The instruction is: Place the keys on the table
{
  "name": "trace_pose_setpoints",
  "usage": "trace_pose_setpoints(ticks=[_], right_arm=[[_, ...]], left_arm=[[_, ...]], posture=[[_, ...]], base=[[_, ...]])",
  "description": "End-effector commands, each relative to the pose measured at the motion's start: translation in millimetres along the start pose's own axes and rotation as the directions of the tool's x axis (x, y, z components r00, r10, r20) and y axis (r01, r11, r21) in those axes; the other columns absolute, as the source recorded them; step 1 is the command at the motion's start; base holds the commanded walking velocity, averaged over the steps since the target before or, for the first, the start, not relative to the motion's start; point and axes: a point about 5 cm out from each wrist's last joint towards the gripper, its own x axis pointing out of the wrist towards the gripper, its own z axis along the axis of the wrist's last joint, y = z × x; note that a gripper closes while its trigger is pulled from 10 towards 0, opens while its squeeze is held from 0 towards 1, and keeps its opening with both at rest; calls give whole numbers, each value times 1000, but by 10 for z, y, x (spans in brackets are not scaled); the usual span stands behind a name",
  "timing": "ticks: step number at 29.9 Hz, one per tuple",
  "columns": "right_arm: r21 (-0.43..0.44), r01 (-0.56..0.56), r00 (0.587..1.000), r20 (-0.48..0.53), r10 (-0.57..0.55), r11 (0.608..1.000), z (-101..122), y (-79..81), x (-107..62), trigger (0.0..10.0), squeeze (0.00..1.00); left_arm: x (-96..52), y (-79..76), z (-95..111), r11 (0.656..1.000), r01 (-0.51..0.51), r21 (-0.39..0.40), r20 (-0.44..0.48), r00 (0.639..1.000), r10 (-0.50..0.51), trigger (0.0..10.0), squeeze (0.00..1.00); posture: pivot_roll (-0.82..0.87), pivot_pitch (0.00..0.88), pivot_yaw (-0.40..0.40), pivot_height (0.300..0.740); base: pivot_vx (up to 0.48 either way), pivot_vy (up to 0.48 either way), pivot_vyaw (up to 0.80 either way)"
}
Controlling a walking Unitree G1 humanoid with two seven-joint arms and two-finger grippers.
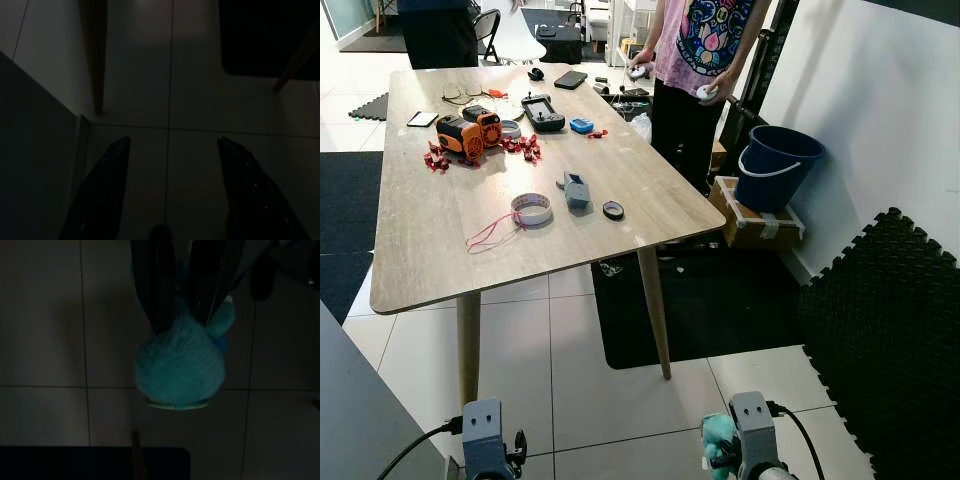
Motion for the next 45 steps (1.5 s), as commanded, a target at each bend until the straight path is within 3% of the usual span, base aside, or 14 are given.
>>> trace_pose_setpoints(ticks=[1, 21, 24, 45], right_arm=[[-43, -7, 1000, -7, 7, 999, -7, -17, -7, 10000, 0], [-75, -32, 999, -16, 31, 997, -60, 32, -21, 10000, 0], [-20, -4, 1000, -2, 4, 1000, -41, 10, -18, 10000, 0], [-25, -10, 1000, -6, 10, 1000, -75, 18, -31, 10000, 0]], left_arm=[[-23, -56, -54, 1000, 4, -18, -11, 1000, -5, 10000, 0], [-10, -47, -33, 1000, 6, -10, -11, 1000, -6, 10000, 0], [-13, -43, -37, 1000, 4, -10, -11, 1000, -5, 10000, 0], [-17, 6, -22, 998, -20, -52, 4, 1000, 20, 10000, 0]], posture=[[33, 56, -89, 740], [32, 54, -75, 740], [33, 53, -74, 740], [34, 68, -68, 740]], base=[[0, 0, 0], [0, 0, 680], [0, 0, 0], [0, 0, 0]])
